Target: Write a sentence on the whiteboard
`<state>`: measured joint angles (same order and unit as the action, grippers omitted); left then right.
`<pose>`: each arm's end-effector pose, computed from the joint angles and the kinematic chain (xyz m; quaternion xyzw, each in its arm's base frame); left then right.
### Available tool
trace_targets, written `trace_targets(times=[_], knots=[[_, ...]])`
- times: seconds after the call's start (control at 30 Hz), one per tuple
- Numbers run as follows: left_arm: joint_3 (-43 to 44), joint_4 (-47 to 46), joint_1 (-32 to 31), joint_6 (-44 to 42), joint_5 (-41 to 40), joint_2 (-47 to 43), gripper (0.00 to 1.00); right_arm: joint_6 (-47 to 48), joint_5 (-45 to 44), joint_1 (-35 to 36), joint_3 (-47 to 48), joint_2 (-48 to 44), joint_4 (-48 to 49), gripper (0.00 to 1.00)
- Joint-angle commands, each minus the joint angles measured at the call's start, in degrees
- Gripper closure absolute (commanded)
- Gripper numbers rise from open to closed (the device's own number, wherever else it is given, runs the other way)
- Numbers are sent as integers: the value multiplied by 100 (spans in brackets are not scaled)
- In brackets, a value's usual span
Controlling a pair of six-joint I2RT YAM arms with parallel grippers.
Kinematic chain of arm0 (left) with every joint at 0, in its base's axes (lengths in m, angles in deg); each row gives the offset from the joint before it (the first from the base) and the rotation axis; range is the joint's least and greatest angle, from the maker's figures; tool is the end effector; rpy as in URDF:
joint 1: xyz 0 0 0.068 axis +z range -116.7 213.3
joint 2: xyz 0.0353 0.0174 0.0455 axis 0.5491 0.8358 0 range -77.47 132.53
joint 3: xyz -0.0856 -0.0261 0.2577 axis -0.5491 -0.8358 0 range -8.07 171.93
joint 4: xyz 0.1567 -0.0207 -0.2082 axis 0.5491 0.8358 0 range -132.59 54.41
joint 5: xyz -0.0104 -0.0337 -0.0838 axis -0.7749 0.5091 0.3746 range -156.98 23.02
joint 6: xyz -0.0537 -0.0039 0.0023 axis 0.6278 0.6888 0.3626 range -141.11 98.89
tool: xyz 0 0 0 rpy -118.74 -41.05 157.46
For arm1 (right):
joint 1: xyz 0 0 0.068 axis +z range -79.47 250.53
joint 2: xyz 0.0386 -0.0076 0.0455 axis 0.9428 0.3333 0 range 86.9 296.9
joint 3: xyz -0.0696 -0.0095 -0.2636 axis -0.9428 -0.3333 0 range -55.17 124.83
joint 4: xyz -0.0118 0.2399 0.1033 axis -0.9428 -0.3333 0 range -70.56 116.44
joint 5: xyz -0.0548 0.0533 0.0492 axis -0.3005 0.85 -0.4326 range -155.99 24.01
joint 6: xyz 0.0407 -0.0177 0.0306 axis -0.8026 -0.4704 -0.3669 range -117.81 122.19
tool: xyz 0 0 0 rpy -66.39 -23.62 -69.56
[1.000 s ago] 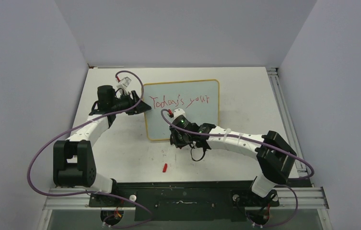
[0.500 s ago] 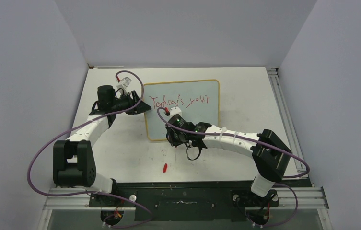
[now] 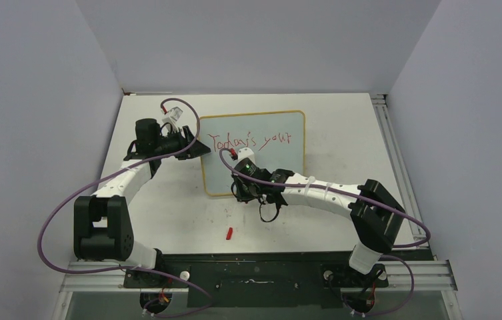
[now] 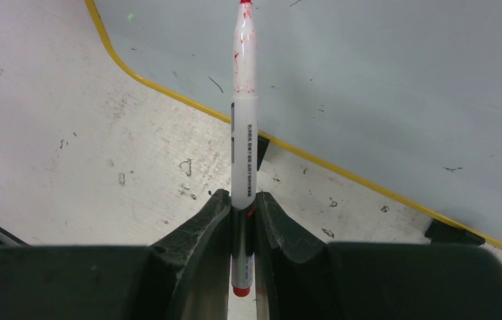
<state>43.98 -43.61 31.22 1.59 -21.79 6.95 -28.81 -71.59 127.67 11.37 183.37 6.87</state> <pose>0.3168 -0.0368 0.2442 0.0411 0.8256 -0.4242 0.3697 0.1999 0.3030 0.2223 -0.1954 0.9166 0.2075 0.2802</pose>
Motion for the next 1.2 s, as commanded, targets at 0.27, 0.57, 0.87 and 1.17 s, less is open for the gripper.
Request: trace_targets(times=[0.27, 0.57, 0.87, 1.17], knots=[[68, -134, -55, -29, 182, -241, 56, -106, -316, -75, 279, 152, -25, 95], [68, -141, -55, -29, 182, -243, 56, -83, -441, -81, 348, 249, -123, 95], [63, -140, -55, -35, 192, -261, 56, -72, -481, -100, 509, 388, -256, 95], [68, -146, -55, -30, 189, -265, 56, 27, -433, -109, 636, 490, -260, 95]])
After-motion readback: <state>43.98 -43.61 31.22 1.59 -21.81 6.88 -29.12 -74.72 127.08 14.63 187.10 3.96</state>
